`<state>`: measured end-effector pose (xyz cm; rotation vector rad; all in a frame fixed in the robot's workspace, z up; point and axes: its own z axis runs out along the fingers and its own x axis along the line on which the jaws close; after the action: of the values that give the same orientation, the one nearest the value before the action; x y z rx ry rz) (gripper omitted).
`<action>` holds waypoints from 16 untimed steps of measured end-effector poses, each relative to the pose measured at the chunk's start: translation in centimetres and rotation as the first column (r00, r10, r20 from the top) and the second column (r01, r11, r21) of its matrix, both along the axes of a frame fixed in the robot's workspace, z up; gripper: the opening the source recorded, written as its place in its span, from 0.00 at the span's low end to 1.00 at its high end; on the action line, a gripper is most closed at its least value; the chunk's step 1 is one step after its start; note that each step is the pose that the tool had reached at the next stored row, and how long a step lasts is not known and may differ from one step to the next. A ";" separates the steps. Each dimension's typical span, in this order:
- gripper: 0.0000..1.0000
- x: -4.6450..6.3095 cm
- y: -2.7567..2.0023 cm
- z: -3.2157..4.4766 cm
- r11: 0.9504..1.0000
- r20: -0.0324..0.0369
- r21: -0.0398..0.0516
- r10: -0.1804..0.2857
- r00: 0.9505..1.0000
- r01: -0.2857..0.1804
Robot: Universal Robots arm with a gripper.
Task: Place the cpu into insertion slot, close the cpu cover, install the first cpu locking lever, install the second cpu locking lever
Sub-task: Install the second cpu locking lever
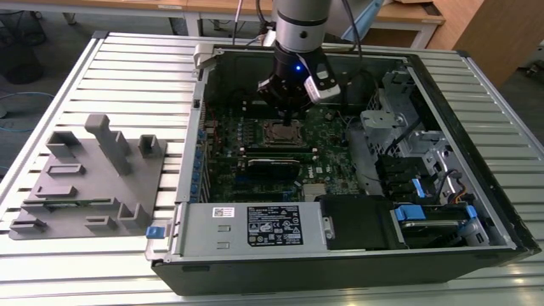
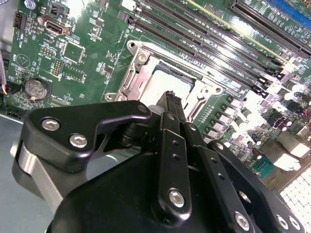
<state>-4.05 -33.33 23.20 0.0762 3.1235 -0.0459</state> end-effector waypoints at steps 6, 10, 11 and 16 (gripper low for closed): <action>0.11 0.0 0.00 0.08 1.000 0.000 0.000 0.000 1.000 0.000; 0.11 0.0 0.00 0.56 1.000 0.000 0.000 0.000 1.000 0.000; 0.11 0.0 0.00 0.70 1.000 0.000 0.000 0.000 1.000 0.000; 0.11 0.0 0.00 1.23 1.000 -0.003 0.000 0.000 1.000 0.000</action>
<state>-4.00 -33.33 24.43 0.0764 3.1265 -0.0466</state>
